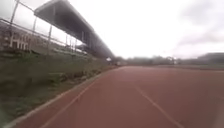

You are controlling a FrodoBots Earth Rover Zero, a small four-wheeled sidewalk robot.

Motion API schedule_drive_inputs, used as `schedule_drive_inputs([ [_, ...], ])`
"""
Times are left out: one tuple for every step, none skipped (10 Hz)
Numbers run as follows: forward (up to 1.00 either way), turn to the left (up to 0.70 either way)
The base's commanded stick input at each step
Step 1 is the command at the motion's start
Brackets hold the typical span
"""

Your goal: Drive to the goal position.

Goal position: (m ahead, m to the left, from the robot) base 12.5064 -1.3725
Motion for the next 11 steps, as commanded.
schedule_drive_inputs([
  [0.70, -0.22],
  [0.70, -0.14],
  [0.70, 0.01],
  [0.70, 0.01],
  [0.70, 0.01],
  [0.70, 0.01],
  [0.70, 0.01],
  [0.70, 0.01],
  [0.70, 0.01],
  [0.70, 0.01],
  [0.70, 0.01],
])
